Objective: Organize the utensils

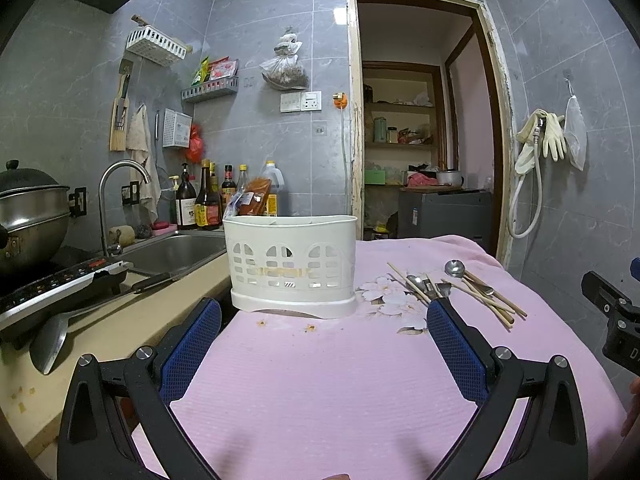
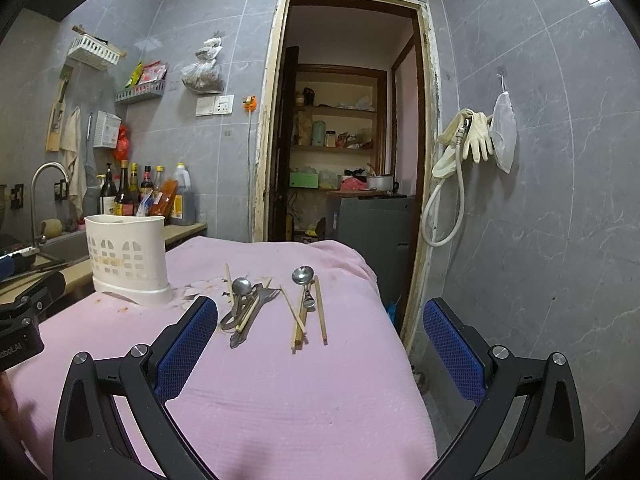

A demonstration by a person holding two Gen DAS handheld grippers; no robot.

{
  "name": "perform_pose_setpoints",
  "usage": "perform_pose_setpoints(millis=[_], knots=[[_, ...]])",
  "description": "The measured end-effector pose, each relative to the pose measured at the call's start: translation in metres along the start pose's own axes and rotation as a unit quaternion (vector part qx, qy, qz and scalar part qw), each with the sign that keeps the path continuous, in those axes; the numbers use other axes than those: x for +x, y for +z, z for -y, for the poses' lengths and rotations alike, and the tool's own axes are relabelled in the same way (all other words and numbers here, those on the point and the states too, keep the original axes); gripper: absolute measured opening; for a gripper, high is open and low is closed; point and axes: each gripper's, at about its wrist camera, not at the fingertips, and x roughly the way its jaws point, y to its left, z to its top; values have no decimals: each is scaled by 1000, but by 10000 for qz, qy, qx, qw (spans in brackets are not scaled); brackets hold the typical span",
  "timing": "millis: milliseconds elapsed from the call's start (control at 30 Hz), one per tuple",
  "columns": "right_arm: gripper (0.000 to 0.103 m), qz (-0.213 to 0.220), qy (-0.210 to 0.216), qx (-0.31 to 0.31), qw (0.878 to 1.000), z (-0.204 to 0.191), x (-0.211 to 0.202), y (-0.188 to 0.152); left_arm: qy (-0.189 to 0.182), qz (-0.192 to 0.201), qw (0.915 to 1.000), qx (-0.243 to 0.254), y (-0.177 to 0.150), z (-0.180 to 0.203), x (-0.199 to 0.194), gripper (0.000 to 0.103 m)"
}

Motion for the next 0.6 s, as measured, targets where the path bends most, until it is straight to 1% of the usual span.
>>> perform_pose_setpoints(millis=[600], knots=[[103, -13, 13, -13, 10000, -2, 1, -1, 5, -3, 10000, 3, -1, -1, 0, 101]])
